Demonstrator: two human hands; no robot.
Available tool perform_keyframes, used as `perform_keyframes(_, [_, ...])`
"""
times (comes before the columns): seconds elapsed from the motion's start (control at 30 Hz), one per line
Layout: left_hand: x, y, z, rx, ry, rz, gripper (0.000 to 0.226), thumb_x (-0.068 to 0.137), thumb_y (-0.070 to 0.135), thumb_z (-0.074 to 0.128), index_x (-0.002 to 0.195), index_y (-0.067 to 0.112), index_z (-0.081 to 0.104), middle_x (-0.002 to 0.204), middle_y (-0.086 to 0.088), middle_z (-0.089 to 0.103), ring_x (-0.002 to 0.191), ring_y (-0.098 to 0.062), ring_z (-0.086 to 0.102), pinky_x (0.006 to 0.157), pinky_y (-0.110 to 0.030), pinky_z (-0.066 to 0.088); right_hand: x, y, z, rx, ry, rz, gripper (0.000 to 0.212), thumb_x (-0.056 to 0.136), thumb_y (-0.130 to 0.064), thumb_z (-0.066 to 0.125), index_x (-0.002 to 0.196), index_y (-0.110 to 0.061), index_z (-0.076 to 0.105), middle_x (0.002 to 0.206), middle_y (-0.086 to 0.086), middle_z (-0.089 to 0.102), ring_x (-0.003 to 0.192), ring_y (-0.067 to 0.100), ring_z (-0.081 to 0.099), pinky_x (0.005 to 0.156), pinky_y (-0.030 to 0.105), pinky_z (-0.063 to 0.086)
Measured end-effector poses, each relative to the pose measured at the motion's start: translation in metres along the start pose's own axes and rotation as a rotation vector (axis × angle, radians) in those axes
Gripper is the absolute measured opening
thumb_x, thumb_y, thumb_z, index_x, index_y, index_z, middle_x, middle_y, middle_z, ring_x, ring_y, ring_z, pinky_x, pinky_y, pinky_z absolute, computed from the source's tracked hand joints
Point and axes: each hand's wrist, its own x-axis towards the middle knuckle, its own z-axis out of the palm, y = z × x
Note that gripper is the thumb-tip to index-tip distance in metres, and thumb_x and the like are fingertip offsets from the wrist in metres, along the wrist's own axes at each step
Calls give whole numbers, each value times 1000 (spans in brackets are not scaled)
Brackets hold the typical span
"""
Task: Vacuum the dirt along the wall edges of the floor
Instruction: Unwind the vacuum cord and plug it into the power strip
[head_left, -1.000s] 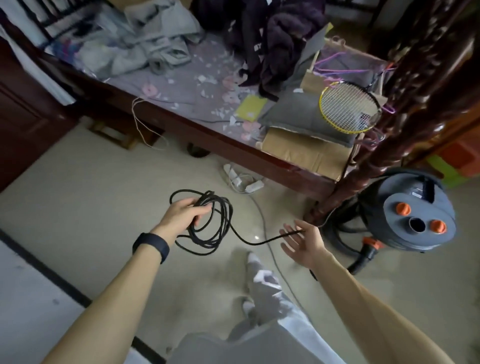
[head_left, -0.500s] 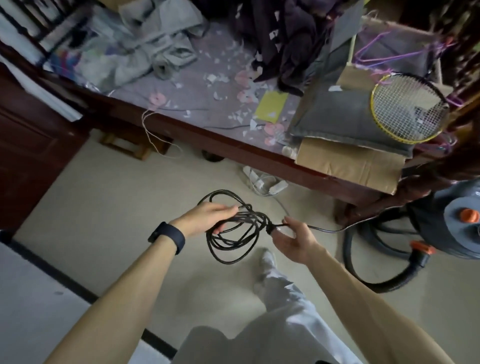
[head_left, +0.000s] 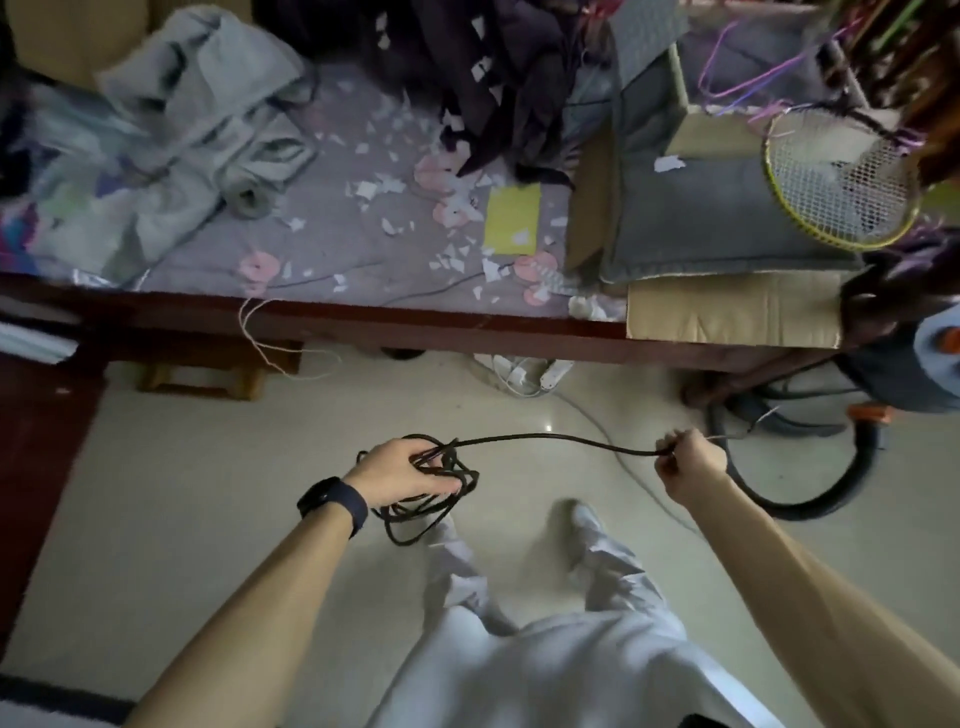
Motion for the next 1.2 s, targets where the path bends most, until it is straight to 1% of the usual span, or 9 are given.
perform_keyframes(0.13, [28, -7, -35, 154, -145, 171, 49, 63, 63, 75, 96, 28, 70, 88, 13, 72, 85, -8, 67, 85, -32, 51, -21, 60, 1, -119, 30, 118, 21, 99, -12, 59, 80, -11, 51, 76, 8, 51, 60, 19, 51, 51, 27, 47])
perform_keyframes(0.27, [29, 5, -49, 274, -155, 345, 35, 69, 63, 65, 98, 42, 66, 90, 17, 72, 89, -9, 67, 85, -40, 53, -72, 105, 45, -422, -72, -17, 35, 97, -45, 66, 103, -11, 62, 99, 5, 67, 84, 20, 63, 75, 33, 52])
perform_keyframes(0.4, [14, 29, -39, 646, -175, 581, 20, 91, 48, 54, 109, 45, 62, 104, 13, 70, 100, -15, 60, 91, -35, 40, -126, 111, 97, -477, -296, -59, 60, 91, -70, 59, 106, -12, 67, 90, 2, 72, 76, 17, 68, 64, 28, 54])
perform_keyframes(0.53, [10, 30, -28, 865, -67, 733, 30, 94, 32, 48, 118, 44, 60, 107, 10, 66, 107, -15, 56, 93, -33, 30, -137, 116, 111, -627, -272, -115, 19, 92, -19, 71, 104, -3, 67, 69, 7, 64, 42, 9, 60, 42, 18, 46])
perform_keyframes(0.63, [11, 23, -26, 939, 12, 794, 36, 92, 21, 51, 122, 40, 61, 128, 8, 55, 128, -19, 42, 103, -33, 30, -130, 124, 94, -543, -206, -58, 12, 93, -8, 63, 104, -4, 65, 80, 10, 70, 57, 17, 68, 48, 23, 52])
perform_keyframes(0.77, [17, 17, -27, 1056, 156, 766, 39, 87, 1, 50, 108, 29, 68, 156, -1, 25, 145, -40, 12, 113, -59, 22, -122, 135, 66, -343, -59, -130, 6, 99, -11, 58, 104, -10, 57, 100, 12, 61, 86, 21, 62, 65, 30, 54])
perform_keyframes(0.93, [27, 8, -36, 1075, 59, 562, 42, 96, 9, 39, 129, 32, 52, 149, -1, 36, 109, -32, 57, 83, -37, 46, -125, 127, 37, 424, -48, -107, 25, 99, 11, 43, 98, -14, 42, 87, 9, 53, 62, 15, 55, 49, 22, 51])
perform_keyframes(1.07, [37, 3, -35, 1093, 113, 630, 44, 92, 8, 44, 125, 37, 46, 122, 1, 56, 98, -25, 62, 85, -37, 44, -123, 113, 12, 533, 0, -82, 31, 96, 8, 44, 118, -14, 46, 102, 7, 64, 51, 10, 49, 59, 27, 49])
perform_keyframes(1.2, [49, 20, -37, 1083, 196, 620, 40, 93, 6, 41, 127, 26, 42, 114, -3, 54, 88, -31, 62, 78, -38, 41, -117, 108, -2, 548, 42, -63, 17, 94, 2, 48, 96, -15, 49, 97, 3, 60, 57, 14, 54, 60, 29, 51])
